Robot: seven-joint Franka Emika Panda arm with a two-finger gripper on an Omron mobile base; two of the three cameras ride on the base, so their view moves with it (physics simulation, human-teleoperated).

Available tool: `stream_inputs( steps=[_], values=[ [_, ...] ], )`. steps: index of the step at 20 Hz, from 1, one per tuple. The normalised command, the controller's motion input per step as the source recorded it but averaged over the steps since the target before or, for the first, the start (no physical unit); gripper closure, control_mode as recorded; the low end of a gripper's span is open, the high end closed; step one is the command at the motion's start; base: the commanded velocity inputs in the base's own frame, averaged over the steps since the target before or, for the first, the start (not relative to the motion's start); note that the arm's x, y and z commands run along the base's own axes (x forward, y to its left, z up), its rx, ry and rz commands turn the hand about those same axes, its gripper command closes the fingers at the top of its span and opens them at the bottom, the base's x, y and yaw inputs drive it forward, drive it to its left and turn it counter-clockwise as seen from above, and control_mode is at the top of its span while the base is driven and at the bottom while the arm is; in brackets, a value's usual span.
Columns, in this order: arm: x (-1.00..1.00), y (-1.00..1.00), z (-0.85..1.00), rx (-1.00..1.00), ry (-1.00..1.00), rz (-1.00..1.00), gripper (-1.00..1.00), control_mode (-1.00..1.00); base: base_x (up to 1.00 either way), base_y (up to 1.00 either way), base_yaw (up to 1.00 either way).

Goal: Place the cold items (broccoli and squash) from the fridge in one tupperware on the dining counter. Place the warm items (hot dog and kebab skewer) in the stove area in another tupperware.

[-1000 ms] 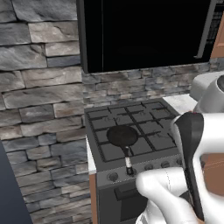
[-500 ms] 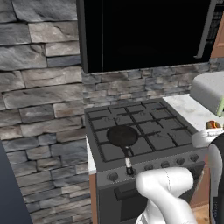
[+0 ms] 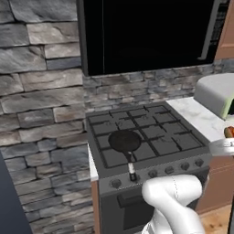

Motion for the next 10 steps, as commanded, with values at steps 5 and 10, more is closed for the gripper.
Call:
stream_inputs(
  steps=[5,10],
  values=[
    [0.0,0.0,0.0,0.0,0.0,0.0,1.0,1.0,-0.16,0.0,-0.4],
    [0.0,0.0,0.0,0.0,0.0,0.0,1.0,1.0,-0.13,0.0,-0.98]
  ],
)
